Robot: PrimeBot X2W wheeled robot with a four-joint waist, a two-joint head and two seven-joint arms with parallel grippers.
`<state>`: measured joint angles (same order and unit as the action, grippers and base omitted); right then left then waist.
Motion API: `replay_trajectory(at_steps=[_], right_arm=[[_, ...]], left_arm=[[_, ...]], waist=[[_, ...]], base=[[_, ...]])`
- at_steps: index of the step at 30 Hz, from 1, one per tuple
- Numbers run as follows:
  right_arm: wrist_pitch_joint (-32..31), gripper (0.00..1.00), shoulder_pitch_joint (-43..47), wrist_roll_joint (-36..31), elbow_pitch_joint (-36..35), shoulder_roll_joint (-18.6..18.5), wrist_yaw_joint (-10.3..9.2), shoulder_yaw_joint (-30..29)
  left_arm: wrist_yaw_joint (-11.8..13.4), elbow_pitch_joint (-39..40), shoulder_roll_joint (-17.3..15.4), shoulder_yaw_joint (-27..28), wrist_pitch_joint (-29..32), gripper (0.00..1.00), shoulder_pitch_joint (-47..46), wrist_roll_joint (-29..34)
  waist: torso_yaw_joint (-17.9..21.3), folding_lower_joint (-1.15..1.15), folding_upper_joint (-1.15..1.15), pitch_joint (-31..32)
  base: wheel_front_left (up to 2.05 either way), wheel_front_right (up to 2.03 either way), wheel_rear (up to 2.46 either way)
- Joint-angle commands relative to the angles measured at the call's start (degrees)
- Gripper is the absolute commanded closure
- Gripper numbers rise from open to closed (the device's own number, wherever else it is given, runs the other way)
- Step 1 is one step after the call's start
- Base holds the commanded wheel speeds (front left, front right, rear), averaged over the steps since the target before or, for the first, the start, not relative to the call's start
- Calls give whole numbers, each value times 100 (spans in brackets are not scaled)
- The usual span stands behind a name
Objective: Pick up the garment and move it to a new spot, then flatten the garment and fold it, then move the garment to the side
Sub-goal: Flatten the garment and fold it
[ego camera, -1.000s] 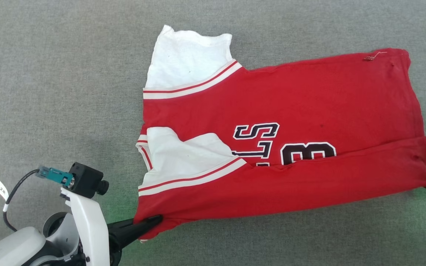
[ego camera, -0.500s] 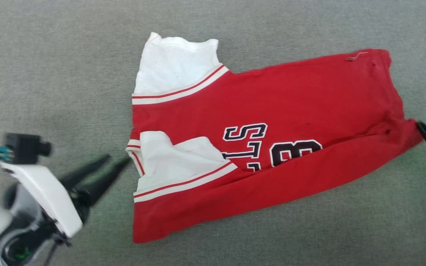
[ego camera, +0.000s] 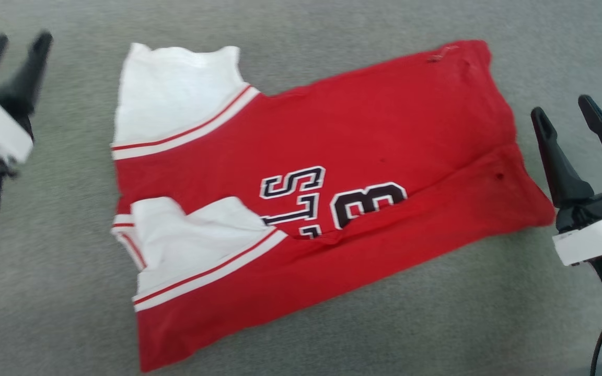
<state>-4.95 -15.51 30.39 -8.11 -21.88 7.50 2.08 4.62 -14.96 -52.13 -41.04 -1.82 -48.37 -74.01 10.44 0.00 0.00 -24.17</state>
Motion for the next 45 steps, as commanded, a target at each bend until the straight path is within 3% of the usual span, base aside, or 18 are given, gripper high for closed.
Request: replay_trajectory(at_steps=[1, 3, 7, 11, 12, 19, 20, 22, 23, 31, 37, 45], right_arm=[[142, 0, -49, -64, -52, 94, -2, 57], [200, 0, -53, -92, -71, 136, -1, 84], [359, 0, -41, -165, -118, 281, -1, 152], [412, 0, 10, -195, -120, 367, -1, 245], [411, 0, 25, -197, -128, 390, -1, 281], [390, 0, 28, -150, -116, 374, -1, 339], [376, 0, 2, -139, -107, 363, -1, 339], [305, 0, -93, -120, -87, 314, -1, 364], [262, 0, -169, -115, -73, 268, -1, 391], [-849, 0, -1584, 136, 478, -326, -2, 956], [-1821, 0, -3149, 649, 1654, -672, -2, 1483], [-3598, 0, -4464, 1549, 3131, -772, -2, 2193]], left_arm=[[-39, -295, 103, -69, 226, 0, -420, 190], [-63, -485, 145, -121, 399, 0, -651, 254], [-327, -1143, 288, -447, 1485, 0, -1405, 341], [-541, -1664, 294, -874, 3092, 0, -1906, 233], [-579, -1835, 300, -914, 3759, 0, -2079, -2], [-641, -2016, 335, -1098, 5020, 0, -2240, -330], [-636, -2016, 359, -1110, 5119, 12, -2252, -346], [-667, -1985, 418, -1164, 5293, 94, -2227, -410], [-657, -1976, 436, -1167, 5340, 100, -2232, -435], [-721, -1858, 590, -1194, 5343, 100, -2369, -372], [-827, -1809, 784, -1221, 5271, 100, -2486, -297], [-984, -1764, 997, -1228, 5143, 100, -2554, -293]], waist=[[312, 0, 0, -205], [391, 0, 0, -250], [680, 0, 0, -447], [910, 0, 0, -614], [998, 0, 0, -684], [1108, 0, 0, -847], [1106, 0, 0, -870], [1083, 0, 0, -904], [1069, 0, 0, -920], [810, 0, 0, -1071], [497, 0, 0, -1205], [208, 0, 0, -1302]], base=[[0, 0, 0], [0, 0, 0], [0, 0, 0], [0, 0, 0], [0, 0, 0], [0, 0, 0], [0, 0, 0], [0, 0, 0], [0, 0, 0], [0, 0, 0], [0, 0, 0], [0, 0, 0]])
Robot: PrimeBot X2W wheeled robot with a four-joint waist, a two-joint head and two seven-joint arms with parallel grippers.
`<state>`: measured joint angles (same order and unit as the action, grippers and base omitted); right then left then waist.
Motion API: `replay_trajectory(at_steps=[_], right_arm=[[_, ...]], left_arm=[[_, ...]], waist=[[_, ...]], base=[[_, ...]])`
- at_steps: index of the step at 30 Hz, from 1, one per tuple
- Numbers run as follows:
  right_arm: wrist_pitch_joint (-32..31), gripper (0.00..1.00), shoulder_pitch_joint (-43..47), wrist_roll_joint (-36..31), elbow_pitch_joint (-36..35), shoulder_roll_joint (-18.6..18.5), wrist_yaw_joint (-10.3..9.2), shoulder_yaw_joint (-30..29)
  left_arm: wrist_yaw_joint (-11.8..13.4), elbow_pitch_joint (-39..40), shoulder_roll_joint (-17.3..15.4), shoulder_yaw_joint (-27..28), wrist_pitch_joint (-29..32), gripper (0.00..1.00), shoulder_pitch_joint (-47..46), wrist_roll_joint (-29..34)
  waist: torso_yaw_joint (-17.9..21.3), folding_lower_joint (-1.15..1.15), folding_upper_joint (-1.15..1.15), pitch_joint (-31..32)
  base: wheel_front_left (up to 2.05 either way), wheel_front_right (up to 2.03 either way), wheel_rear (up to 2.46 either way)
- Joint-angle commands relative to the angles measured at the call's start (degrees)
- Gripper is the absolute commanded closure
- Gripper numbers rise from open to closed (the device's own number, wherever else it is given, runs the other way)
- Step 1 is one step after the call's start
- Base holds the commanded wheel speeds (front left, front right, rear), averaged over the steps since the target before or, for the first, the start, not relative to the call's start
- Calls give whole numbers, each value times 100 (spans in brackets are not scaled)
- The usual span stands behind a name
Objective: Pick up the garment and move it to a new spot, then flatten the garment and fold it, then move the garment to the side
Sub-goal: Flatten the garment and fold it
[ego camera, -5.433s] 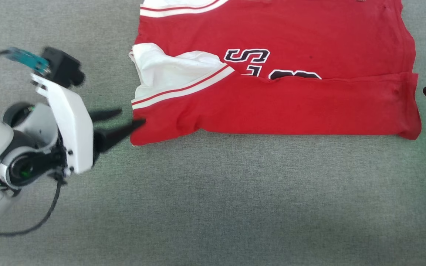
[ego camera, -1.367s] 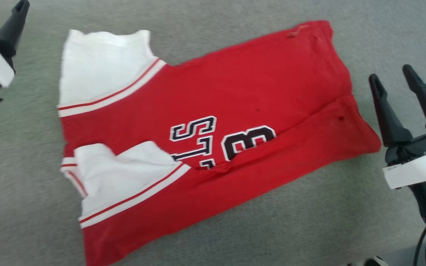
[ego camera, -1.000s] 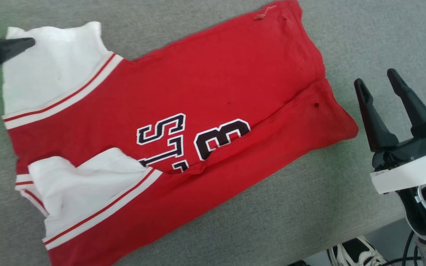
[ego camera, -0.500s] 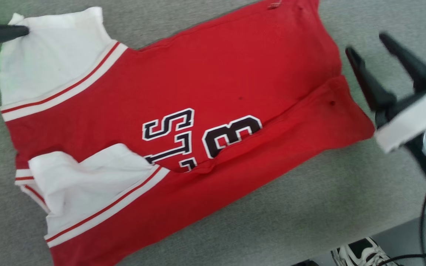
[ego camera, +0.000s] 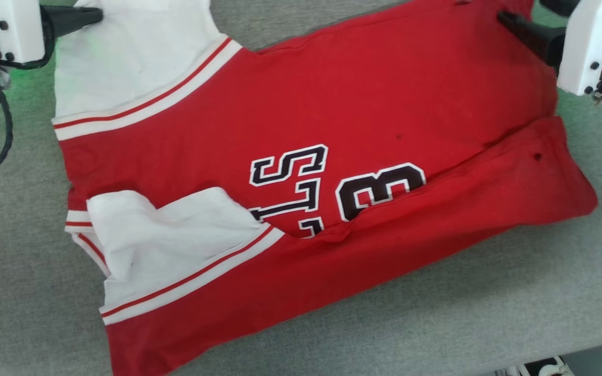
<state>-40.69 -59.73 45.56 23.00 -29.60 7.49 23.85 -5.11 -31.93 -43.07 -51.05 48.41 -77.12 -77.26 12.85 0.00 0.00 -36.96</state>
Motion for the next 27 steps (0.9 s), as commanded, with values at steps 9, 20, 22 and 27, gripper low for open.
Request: replay_trajectory(at_steps=[9, 20, 22, 27], right_arm=[[-657, 0, -696, 267, 971, 113, 0, 489], [-38, 100, -750, 515, 973, -231, -1, 764], [24, 100, -668, 598, 903, -351, -1, 860], [218, 100, -275, 869, 589, -783, -1, 979]], left_arm=[[-85, -14, 210, -196, 44, 100, 191, 37], [-220, 42, 446, 23, -724, 100, 287, -52], [-239, 102, 488, 89, -934, 100, 334, -129], [-243, 766, 512, 179, -1447, 100, 763, -409]], waist=[[-212, 0, 0, -187], [-474, 0, 0, 188], [-565, 0, 0, 393], [-849, 0, 0, 945]], base=[[0, 0, 0], [0, 0, 0], [0, 0, 0], [0, 0, 0]])
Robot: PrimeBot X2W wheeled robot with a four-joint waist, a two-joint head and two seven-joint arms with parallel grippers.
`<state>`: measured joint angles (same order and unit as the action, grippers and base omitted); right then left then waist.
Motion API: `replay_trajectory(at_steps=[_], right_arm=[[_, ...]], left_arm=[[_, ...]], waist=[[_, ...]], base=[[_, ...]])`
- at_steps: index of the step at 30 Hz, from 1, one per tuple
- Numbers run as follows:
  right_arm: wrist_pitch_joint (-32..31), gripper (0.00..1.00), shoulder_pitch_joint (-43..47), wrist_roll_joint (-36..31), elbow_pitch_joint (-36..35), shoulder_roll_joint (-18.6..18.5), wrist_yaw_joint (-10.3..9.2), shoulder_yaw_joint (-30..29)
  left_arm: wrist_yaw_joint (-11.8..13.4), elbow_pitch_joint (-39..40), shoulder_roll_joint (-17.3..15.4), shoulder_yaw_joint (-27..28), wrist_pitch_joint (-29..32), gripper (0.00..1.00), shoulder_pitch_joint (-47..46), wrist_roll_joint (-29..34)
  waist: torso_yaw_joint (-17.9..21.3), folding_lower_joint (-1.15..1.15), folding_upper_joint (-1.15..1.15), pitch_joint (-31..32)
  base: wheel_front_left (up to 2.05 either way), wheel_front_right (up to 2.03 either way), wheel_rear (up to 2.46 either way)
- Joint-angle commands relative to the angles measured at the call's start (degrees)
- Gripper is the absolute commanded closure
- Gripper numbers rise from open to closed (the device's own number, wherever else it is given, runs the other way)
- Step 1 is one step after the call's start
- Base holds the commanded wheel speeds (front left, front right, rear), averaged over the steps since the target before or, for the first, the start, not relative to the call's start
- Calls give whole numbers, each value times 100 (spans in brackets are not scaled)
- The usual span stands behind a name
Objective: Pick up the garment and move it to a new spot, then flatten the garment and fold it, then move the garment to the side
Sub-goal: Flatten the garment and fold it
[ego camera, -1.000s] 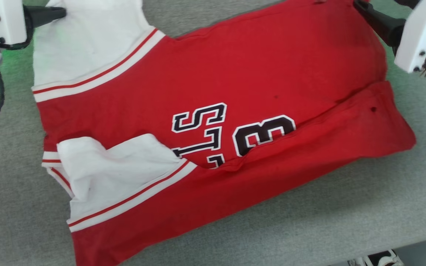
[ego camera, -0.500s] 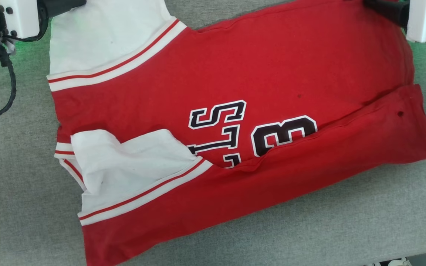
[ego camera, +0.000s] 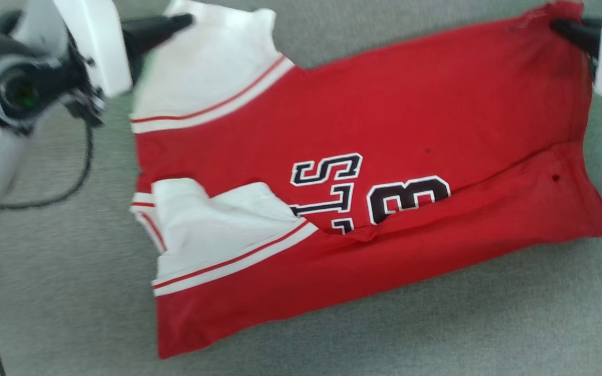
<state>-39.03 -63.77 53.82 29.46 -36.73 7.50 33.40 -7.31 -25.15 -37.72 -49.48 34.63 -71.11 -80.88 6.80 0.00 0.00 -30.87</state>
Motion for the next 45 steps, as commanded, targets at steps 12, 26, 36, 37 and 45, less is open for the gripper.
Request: replay_trajectory(at_steps=[12, 26, 36, 37, 45], right_arm=[[700, 100, 2147, 575, -1323, -1269, -2, -192], [1075, 100, 4291, 529, -2133, -1633, -2, -1271], [863, 100, 4367, -197, -2073, -948, -2, -1675], [854, 80, 4362, -235, -2098, -886, -2, -1699], [486, 0, 4685, -39, -2288, -803, -2, -2288]], left_arm=[[-26, 2557, -1080, -54, -1708, 100, 2521, -370], [-26, 3402, -1532, -413, -3232, 100, 4460, -134], [-25, 2636, -1031, -586, -3209, 100, 4436, -231], [-25, 2568, -988, -611, -3229, 92, 4430, -202], [-26, 2309, -851, -643, -3591, 0, 4604, -17]], waist=[[-746, 0, 0, 1111], [-736, 0, 0, 1091], [-663, 0, 0, 905], [-657, 0, 0, 904], [-668, 0, 0, 1016]], base=[[0, 0, 0], [0, 0, 0], [0, 0, 0], [0, 0, 0], [0, 0, 0]])
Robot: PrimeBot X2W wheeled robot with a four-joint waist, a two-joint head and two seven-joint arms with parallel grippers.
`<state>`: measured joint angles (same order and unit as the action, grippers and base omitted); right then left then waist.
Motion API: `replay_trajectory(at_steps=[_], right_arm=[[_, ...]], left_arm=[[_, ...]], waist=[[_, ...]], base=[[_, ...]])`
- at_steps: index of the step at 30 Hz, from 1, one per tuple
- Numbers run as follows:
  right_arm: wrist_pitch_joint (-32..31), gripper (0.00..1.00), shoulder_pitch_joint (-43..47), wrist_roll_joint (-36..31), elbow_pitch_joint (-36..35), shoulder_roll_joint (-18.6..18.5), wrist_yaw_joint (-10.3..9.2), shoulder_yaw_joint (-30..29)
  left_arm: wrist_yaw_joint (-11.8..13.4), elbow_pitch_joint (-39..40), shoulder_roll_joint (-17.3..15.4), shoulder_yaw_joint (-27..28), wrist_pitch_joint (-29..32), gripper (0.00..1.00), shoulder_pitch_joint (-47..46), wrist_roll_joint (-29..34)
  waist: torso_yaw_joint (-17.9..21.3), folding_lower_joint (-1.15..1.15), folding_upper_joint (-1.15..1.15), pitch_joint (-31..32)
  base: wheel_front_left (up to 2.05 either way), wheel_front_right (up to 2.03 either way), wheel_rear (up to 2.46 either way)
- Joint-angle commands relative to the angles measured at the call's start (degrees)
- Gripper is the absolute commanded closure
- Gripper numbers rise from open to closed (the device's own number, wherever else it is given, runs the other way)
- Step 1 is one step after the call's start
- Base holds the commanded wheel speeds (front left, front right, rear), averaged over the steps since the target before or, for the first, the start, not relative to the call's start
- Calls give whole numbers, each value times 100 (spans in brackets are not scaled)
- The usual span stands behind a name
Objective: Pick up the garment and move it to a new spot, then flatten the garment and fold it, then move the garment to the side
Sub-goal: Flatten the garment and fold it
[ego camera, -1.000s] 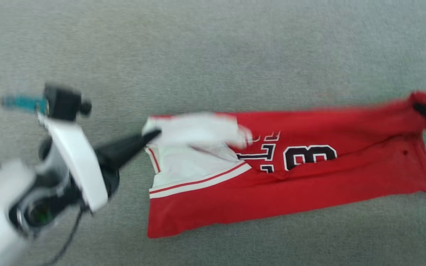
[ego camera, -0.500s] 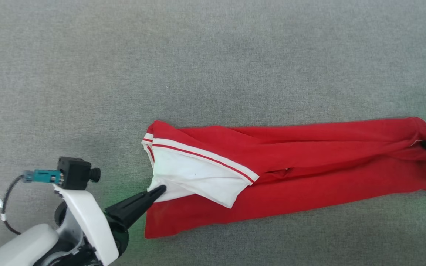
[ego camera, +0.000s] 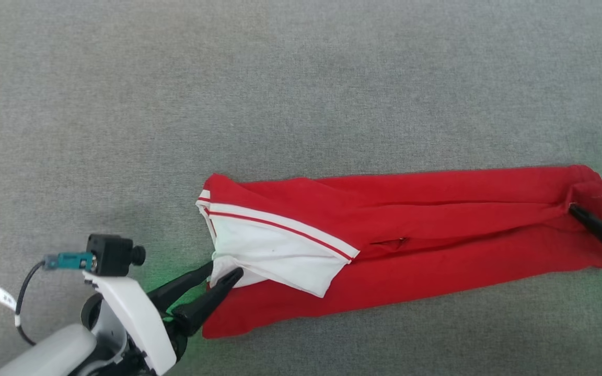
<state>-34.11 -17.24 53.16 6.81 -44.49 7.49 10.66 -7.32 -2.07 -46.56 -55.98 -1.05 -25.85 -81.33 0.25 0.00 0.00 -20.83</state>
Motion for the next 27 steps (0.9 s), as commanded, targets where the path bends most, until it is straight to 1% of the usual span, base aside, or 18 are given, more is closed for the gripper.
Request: replay_trajectory(at_steps=[1, 4, 8, 10, 13, 16, 17, 18, 19, 22, 23, 24, 26, 27], right_arm=[[-68, 0, 92, 81, -56, -58, -1, -113], [-203, 0, 253, 212, -164, -123, 0, -448], [-403, 0, 354, 391, -141, -8, 0, -814], [-524, 0, 367, 348, -18, 48, 0, -888], [-711, 0, 341, 266, 255, 173, 0, -986], [-880, 0, 367, 168, 522, 229, 0, -1085], [-880, 0, 367, 168, 522, 229, 0, -1085], [-930, 0, 374, 137, 600, 254, 0, -1111], [-981, 0, 385, 116, 649, 278, 0, -1153], [-1090, 0, 413, 51, 812, 350, 0, -1292], [-1160, 0, 411, 1, 901, 407, 0, -1347], [-1196, 0, 405, -28, 935, 444, 0, -1367], [-1249, 0, 386, -82, 979, 511, 0, -1397], [-1267, 0, 376, -104, 994, 541, 0, -1410]], left_arm=[[-25, 7, 30, 31, -104, 0, 108, 32], [-25, 73, 34, 112, -369, 0, 220, 50], [23, 107, 125, 253, -796, 0, 353, 65], [98, 35, 245, 337, -1002, 0, 428, 10], [290, -218, 455, 498, -1244, 0, 463, 177], [347, -516, 776, 774, -1378, 0, 533, 289], [347, -516, 776, 774, -1378, 0, 533, 289], [368, -629, 852, 883, -1400, 0, 547, 413], [388, -731, 955, 1032, -1418, 0, 565, 556], [467, -975, 1405, 1856, -1414, 0, 731, 1230], [548, -1084, 1657, 2391, -1414, 0, 892, 1974], [639, -1127, 1745, 2610, -1415, 0, 944, 2497], [720, -1126, 2080, 3011, -1416, 0, 1120, 3193], [716, -1086, 2236, 3289, -1417, 0, 1188, 3541]], waist=[[-27, 0, 0, 29], [-89, 0, 0, 57], [-240, 0, 0, 90], [-341, 0, 0, 109], [-520, 0, 0, 130], [-722, 0, 0, 136], [-722, 0, 0, 136], [-773, 0, 0, 138], [-825, 0, 0, 137], [-962, 0, 0, 130], [-1009, 0, 0, 129], [-1026, 0, 0, 132], [-1045, 0, 0, 138], [-1056, 0, 0, 143]], base=[[0, 0, 0], [0, 0, 0], [0, 0, 0], [0, 0, 0], [0, 0, 0], [0, 0, 0], [0, 0, 0], [0, 0, 0], [0, 0, 0], [0, 0, 0], [0, 0, 0], [0, 0, 0], [0, 0, 0], [0, 0, 0]])
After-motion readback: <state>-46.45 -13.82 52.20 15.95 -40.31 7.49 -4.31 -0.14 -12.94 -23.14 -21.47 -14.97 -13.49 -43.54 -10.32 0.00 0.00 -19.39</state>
